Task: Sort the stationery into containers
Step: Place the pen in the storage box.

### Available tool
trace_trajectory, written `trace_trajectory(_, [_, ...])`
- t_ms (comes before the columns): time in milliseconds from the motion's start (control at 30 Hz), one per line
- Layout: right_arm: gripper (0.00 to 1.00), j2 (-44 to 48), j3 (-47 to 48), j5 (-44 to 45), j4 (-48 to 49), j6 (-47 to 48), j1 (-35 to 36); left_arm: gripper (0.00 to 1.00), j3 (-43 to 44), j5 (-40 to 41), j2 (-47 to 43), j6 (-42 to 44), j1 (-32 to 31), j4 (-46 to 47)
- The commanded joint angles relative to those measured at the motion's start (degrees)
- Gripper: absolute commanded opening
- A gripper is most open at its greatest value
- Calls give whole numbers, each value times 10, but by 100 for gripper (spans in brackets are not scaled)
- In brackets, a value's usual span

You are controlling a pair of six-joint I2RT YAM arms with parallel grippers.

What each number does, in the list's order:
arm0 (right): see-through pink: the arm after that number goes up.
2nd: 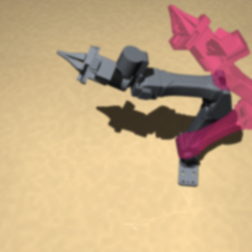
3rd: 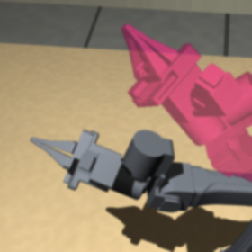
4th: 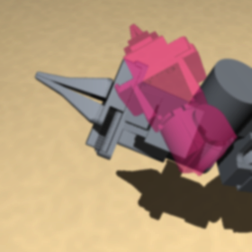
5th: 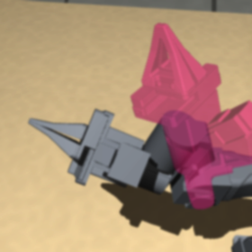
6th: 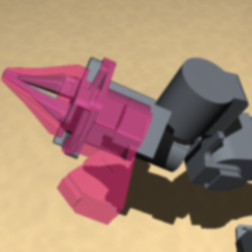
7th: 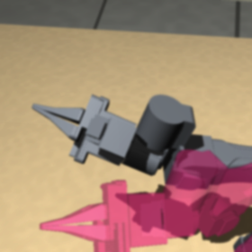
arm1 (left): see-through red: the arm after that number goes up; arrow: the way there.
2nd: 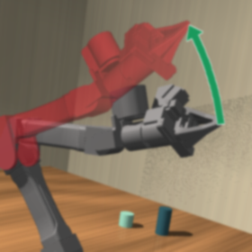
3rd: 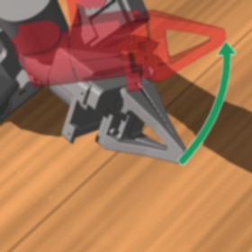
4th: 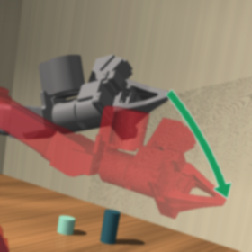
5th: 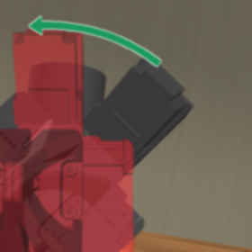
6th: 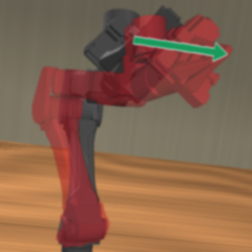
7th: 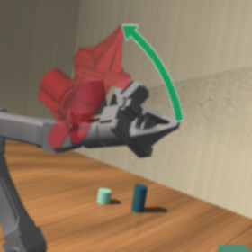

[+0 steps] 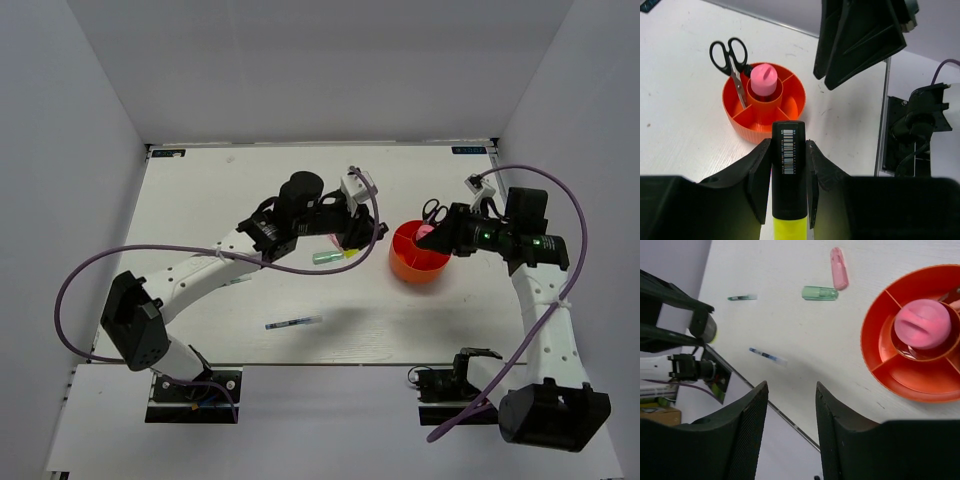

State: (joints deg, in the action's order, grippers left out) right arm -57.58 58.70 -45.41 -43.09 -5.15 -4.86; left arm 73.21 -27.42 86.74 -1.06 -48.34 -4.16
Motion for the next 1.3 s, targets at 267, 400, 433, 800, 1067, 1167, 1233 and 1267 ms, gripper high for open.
trace_trajectory(267, [47,-53,68,-108,-9,-99,-1,0,0,3,-9,42,-27,5])
trace_trajectory(400, [47,-64,81,-118,-24,-87,-1,0,13,12,3,58,-35,-15])
trace_trajectory(433, [48,-62,83,-113,-28,-82,-1,0,14,13,1,58,-35,-15])
trace_trajectory(800, [48,-69,85,-110,-49,-70,0,0,13,18,8,79,-41,-26])
trace_trajectory(1067, [48,-83,85,-127,-57,-62,3,0,46,20,33,92,-59,-39])
trace_trajectory(1167, [48,-89,85,-131,-57,-63,3,0,65,24,59,98,-67,-51])
trace_trajectory(1233, [48,-91,84,-134,-55,-62,3,0,79,25,69,100,-71,-52])
trace_trajectory(1267, [48,-92,83,-135,-55,-62,3,0,86,24,76,99,-72,-52])
